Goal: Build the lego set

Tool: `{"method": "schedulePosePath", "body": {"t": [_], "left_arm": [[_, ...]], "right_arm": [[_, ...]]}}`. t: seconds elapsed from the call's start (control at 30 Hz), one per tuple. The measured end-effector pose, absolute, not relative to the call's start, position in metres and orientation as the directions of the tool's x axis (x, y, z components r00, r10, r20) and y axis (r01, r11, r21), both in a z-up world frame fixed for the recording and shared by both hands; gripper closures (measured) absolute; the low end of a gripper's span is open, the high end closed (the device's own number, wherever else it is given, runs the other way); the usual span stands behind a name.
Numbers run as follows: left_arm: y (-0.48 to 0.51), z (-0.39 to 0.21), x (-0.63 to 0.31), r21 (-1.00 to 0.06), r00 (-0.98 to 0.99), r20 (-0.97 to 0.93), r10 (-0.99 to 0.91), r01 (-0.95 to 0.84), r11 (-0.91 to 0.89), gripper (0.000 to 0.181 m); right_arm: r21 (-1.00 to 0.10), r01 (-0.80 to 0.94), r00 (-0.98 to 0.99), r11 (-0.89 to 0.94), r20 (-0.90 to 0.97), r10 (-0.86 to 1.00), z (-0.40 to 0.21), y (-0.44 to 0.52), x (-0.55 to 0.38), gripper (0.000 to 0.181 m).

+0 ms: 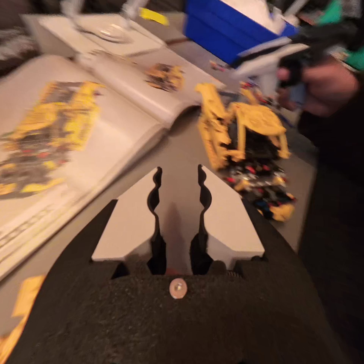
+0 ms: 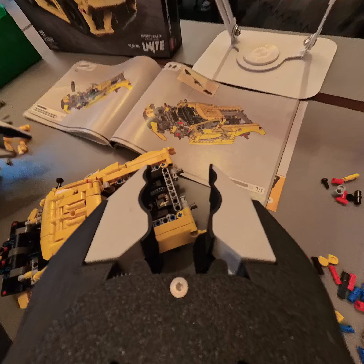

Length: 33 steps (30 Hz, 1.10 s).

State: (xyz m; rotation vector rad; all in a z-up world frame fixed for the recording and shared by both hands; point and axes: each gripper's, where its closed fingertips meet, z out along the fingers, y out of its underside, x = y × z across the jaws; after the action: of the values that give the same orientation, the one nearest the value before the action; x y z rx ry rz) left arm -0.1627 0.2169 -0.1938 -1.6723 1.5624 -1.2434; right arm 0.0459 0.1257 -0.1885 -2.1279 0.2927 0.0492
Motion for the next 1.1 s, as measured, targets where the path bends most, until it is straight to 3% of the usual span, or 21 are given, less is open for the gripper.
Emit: {"method": "schedulePosePath", "body": {"t": [0.13,0.23,0.4,0.57,0.7,0.9,1.1], "left_arm": [[0.149,-0.174,-0.173,-0.867,-0.392,0.317,-0.864,-0.490,-0.096,0.139],[0.133,-0.166,-0.179,-0.885,-0.454,0.284,-0.844,-0.462,-0.050,0.138],[0.131,-0.171,-0.176,-0.894,-0.448,0.227,-0.865,-0.448,-0.003,0.135],[0.132,-0.188,-0.185,-0.857,-0.374,0.184,-0.909,-0.514,0.038,0.134],[0.096,-0.192,-0.206,-0.819,-0.361,0.209,-0.909,-0.573,0.039,0.133],[0.077,-0.201,-0.200,-0.818,-0.280,0.041,-0.959,-0.561,0.129,0.130],[0.080,-0.223,-0.192,-0.772,-0.234,-0.067,-0.970,-0.604,0.199,0.129]], "right_arm": [[-0.839,-0.211,0.975,-0.502,-0.147,-0.165,-0.181,0.127,0.043,0.121],[-0.858,-0.248,0.966,-0.450,-0.185,-0.180,-0.170,0.124,0.049,0.124],[-0.888,-0.334,0.942,-0.317,-0.300,-0.152,-0.146,0.123,0.050,0.124],[-0.873,-0.277,0.959,-0.402,-0.221,-0.179,-0.160,0.119,0.053,0.122],[-0.831,-0.313,0.949,-0.459,-0.289,-0.124,-0.158,0.096,0.035,0.121],[-0.801,-0.347,0.933,-0.487,-0.349,-0.090,-0.182,0.082,0.014,0.098],[-0.764,-0.356,0.925,-0.538,-0.371,-0.086,-0.203,0.085,0.007,0.093]]}}
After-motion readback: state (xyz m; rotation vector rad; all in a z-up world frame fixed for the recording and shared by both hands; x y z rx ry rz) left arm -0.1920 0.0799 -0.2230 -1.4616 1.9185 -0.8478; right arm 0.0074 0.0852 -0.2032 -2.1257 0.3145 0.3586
